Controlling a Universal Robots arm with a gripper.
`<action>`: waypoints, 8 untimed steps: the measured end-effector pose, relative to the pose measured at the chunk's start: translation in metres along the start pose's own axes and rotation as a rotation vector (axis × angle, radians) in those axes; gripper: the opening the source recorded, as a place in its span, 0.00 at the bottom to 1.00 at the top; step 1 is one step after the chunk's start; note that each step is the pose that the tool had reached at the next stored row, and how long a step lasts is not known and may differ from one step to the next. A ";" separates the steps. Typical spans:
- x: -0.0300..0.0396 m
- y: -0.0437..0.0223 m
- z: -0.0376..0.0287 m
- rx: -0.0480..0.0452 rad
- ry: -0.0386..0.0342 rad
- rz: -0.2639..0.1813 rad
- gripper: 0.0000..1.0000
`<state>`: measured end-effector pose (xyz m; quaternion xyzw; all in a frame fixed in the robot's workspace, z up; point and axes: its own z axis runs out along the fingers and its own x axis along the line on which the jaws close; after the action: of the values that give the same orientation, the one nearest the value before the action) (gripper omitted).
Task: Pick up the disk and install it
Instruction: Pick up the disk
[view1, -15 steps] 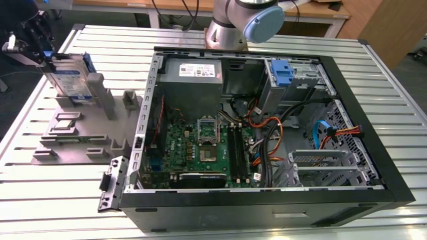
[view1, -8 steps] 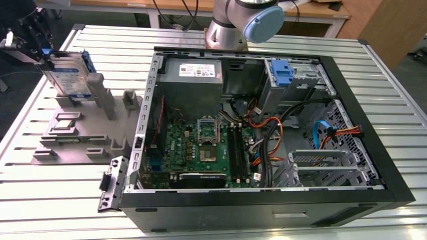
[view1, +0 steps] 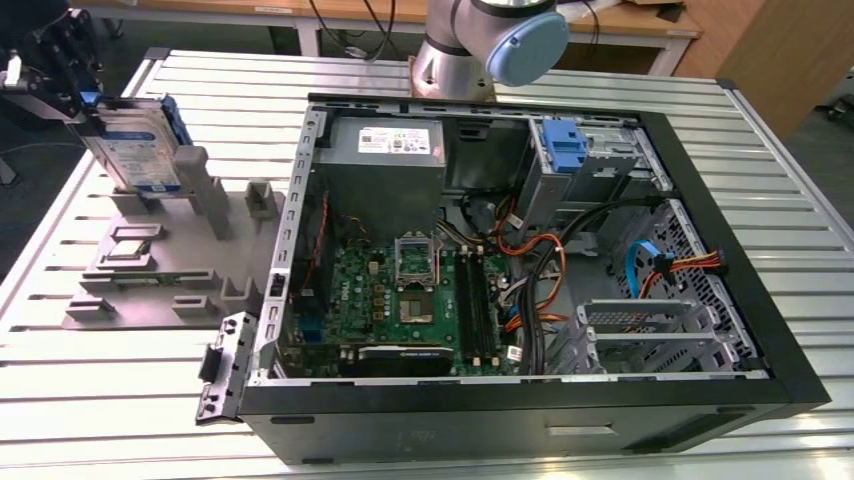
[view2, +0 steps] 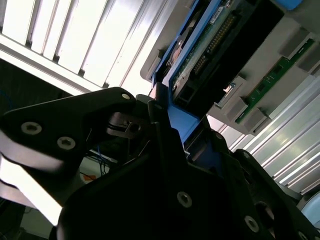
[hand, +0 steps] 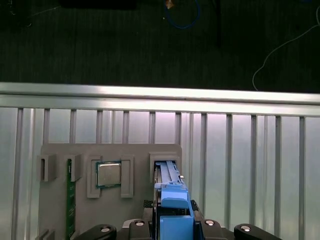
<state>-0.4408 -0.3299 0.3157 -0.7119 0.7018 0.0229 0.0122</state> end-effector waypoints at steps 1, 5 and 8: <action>0.0000 0.0000 -0.0009 0.0000 -0.0001 0.000 0.36; -0.0002 0.0001 -0.0048 0.0000 0.0000 0.000 0.36; -0.0004 0.0001 -0.0072 0.0000 -0.0001 0.000 0.36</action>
<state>-0.4408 -0.3299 0.3229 -0.7119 0.7018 0.0230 0.0122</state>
